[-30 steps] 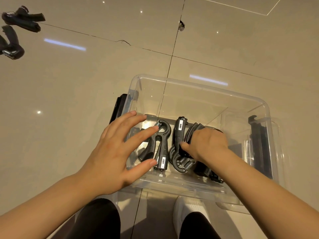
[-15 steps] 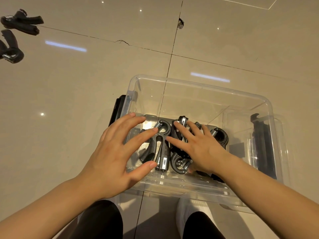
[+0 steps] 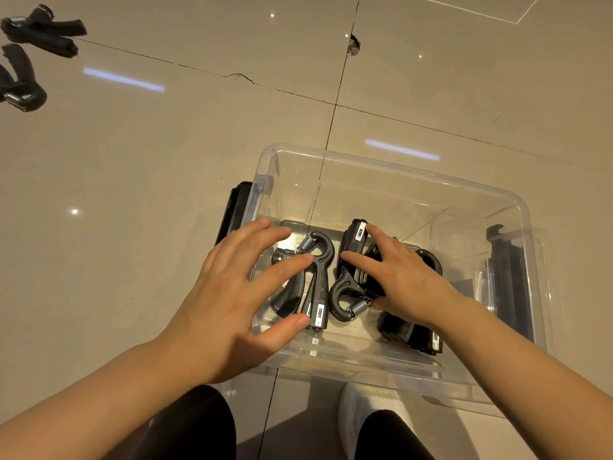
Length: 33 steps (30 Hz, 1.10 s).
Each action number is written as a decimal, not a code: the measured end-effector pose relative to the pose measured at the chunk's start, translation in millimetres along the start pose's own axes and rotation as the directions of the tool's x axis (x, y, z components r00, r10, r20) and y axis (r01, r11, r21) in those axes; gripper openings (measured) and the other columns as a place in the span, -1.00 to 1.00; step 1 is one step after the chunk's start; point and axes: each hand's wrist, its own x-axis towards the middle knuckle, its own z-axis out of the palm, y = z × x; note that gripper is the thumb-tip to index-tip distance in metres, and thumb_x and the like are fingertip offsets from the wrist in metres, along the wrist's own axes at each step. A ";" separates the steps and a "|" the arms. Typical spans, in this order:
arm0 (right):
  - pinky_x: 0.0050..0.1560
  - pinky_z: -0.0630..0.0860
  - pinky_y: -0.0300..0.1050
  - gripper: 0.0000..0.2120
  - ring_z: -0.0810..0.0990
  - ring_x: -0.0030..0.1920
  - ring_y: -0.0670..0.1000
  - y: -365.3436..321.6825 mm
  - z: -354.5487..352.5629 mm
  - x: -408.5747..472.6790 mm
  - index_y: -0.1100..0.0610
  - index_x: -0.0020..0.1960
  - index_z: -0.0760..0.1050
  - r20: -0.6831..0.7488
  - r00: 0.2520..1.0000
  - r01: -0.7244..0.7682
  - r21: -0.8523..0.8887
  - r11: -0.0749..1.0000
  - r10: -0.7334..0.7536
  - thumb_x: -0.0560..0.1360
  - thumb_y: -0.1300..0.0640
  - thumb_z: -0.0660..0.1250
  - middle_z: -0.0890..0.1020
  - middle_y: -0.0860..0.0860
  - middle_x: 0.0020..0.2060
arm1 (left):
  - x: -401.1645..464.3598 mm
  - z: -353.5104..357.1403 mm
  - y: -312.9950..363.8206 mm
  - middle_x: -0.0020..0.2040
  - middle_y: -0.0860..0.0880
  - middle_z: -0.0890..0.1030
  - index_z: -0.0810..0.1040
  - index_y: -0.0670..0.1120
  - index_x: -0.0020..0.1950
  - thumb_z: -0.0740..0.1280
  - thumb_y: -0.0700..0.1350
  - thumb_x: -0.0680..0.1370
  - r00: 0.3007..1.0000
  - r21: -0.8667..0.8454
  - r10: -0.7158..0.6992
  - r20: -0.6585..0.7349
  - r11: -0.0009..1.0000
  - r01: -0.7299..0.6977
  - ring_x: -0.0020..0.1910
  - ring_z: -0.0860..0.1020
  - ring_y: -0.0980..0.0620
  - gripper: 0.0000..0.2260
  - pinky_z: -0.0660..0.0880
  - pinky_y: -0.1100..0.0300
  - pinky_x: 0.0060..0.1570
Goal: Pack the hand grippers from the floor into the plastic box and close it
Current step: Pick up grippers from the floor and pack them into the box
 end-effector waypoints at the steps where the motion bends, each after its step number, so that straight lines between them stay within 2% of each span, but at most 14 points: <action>1: 0.45 0.13 0.10 -0.20 0.05 0.48 0.16 0.1 0.5 0.3 -0.15 0.51 0.01 -0.002 1.000 0.002 0.001 1.000 -0.002 0.45 0.18 0.38 -0.15 0.15 0.51 | 0.2 0.5 -0.7 0.38 -0.06 0.36 0.40 0.07 0.33 0.25 0.20 0.44 1.000 0.004 0.006 -0.002 1.000 -0.006 0.46 0.19 -0.06 -0.51 0.25 -0.14 0.33; 5: 0.46 0.12 0.10 -0.21 0.03 0.49 0.16 -0.2 1.6 1.2 -0.14 0.52 0.03 -0.003 1.000 -0.003 0.014 1.000 0.003 0.45 0.22 0.36 -0.15 0.16 0.52 | -0.6 1.1 -3.4 0.38 -0.06 0.36 0.43 0.06 0.31 0.27 0.20 0.43 1.000 -0.017 0.009 -0.004 1.000 -0.009 0.47 0.17 -0.04 -0.52 0.24 -0.11 0.34; 8: 0.46 0.11 0.07 -0.20 0.03 0.48 0.16 -0.5 1.1 1.8 -0.14 0.52 0.04 0.010 1.000 -0.013 0.032 0.999 0.013 0.44 0.25 0.36 -0.16 0.14 0.51 | -0.5 1.7 -4.2 0.38 -0.08 0.37 0.47 0.02 0.30 0.29 0.21 0.45 1.000 -0.053 0.021 -0.018 0.998 -0.022 0.47 0.17 -0.08 -0.52 0.27 -0.16 0.32; 12: 0.42 0.20 0.14 -0.16 0.12 0.45 0.22 -0.9 2.8 2.5 -0.11 0.51 0.09 0.002 0.999 -0.033 0.033 0.999 0.033 0.38 0.30 0.40 -0.09 0.19 0.51 | -0.5 0.9 -4.4 0.36 -0.07 0.38 0.50 0.02 0.28 0.33 0.20 0.43 0.999 -0.100 0.031 -0.027 0.994 -0.034 0.46 0.19 -0.11 -0.53 0.31 -0.24 0.26; 15: 0.39 0.25 0.12 -0.06 0.16 0.45 0.21 1.9 1.1 -1.5 -0.12 0.52 -0.03 -0.013 1.000 -0.010 0.022 1.000 0.011 0.35 0.20 0.47 -0.01 0.17 0.51 | -0.5 0.9 -4.0 0.34 -0.07 0.41 0.56 0.00 0.24 0.31 0.19 0.44 0.999 -0.123 0.015 -0.047 0.992 -0.021 0.45 0.20 -0.11 -0.56 0.32 -0.24 0.25; 18: 0.39 0.23 -0.03 -0.05 0.12 0.47 0.09 7.3 -15.0 -16.8 -0.13 0.53 -0.11 -0.048 0.996 -0.071 0.123 0.990 0.077 0.39 0.04 0.47 -0.05 0.04 0.52 | 0.4 3.5 -3.3 0.32 -0.06 0.44 0.57 0.00 0.22 0.30 0.16 0.47 0.996 -0.145 0.027 -0.082 0.989 -0.039 0.44 0.23 -0.10 -0.60 0.32 -0.26 0.23; 21: 0.23 0.37 -0.15 -0.09 0.38 0.30 0.03 6.8 -37.9 -40.4 -0.19 0.51 -0.16 -0.066 0.976 -0.187 0.251 0.950 0.209 0.43 -0.02 0.43 -0.02 -0.05 0.51 | -0.9 4.0 -2.7 0.33 0.03 0.41 0.52 0.08 0.21 0.29 0.12 0.46 0.994 -0.212 -0.026 -0.111 0.977 0.002 0.44 0.23 0.01 -0.66 0.29 -0.26 0.27; 23: 0.17 0.42 -0.13 -0.11 0.48 0.18 0.01 -1.0 -51.9 -56.9 -0.23 0.49 -0.22 -0.053 0.960 -0.245 0.327 0.913 0.277 0.46 -0.06 0.39 0.09 -0.06 0.48 | -1.9 3.4 -3.2 0.32 0.05 0.41 0.52 0.10 0.21 0.25 0.11 0.45 0.992 -0.230 -0.067 -0.110 0.972 0.040 0.43 0.22 0.07 -0.65 0.23 -0.24 0.32; 26: 0.21 0.45 -0.05 -0.17 0.49 0.20 0.01 -24.7 -76.2 -86.1 -0.27 0.47 -0.23 -0.043 0.956 -0.257 0.358 0.898 0.291 0.50 -0.09 0.33 0.23 -0.05 0.44 | -4.2 -2.0 -0.6 0.29 -0.01 0.43 0.51 0.05 0.23 0.22 0.11 0.47 0.995 -0.124 -0.020 -0.101 0.992 0.007 0.41 0.26 0.00 -0.63 0.19 -0.27 0.33; 27: 0.20 0.46 -0.05 -0.21 0.50 0.20 0.00 -34.7 -86.3 -98.0 -0.27 0.48 -0.19 -0.064 0.957 -0.244 0.345 0.907 0.282 0.51 -0.08 0.32 0.28 -0.05 0.42 | -4.5 -8.2 2.2 0.28 -0.03 0.44 0.50 0.04 0.23 0.22 0.11 0.47 0.996 -0.080 0.005 -0.091 0.997 -0.012 0.40 0.27 -0.04 -0.63 0.19 -0.28 0.33; 29: 0.13 0.49 -0.09 -0.35 0.53 0.12 -0.10 -55.5 -107.4 -124.0 -0.22 0.48 0.02 -0.172 0.948 -0.202 0.329 0.922 0.269 0.52 -0.03 0.30 0.44 -0.09 0.28 | -7.5 -28.8 10.1 0.25 -0.05 0.47 0.53 0.01 0.19 0.22 0.10 0.45 0.994 -0.016 0.060 -0.094 0.998 -0.062 0.38 0.28 -0.09 -0.63 0.23 -0.20 0.31; 31: 0.06 0.50 -0.17 -0.56 0.54 -0.02 -0.20 -74.2 -130.4 -152.0 -0.15 0.38 0.30 -0.307 0.904 -0.173 0.372 0.912 0.297 0.53 0.02 0.30 0.53 -0.17 0.12 | -13.6 -61.4 21.3 0.17 -0.03 0.52 0.57 -0.01 0.13 0.22 0.08 0.45 0.988 -0.037 0.102 -0.114 0.994 -0.107 0.33 0.32 -0.05 -0.66 0.33 -0.06 0.24; 33: 0.06 0.51 -0.17 -0.70 0.54 -0.05 -0.22 -93.6 -156.2 -182.3 -0.10 0.26 0.45 -0.349 0.880 -0.156 0.428 0.890 0.322 0.53 0.02 0.30 0.55 -0.20 0.04 | -23.4 -103.1 35.1 0.09 0.01 0.56 0.60 -0.02 0.06 0.21 0.10 0.45 0.983 -0.067 0.131 -0.129 0.988 -0.141 0.23 0.39 0.04 -0.68 0.44 0.02 0.13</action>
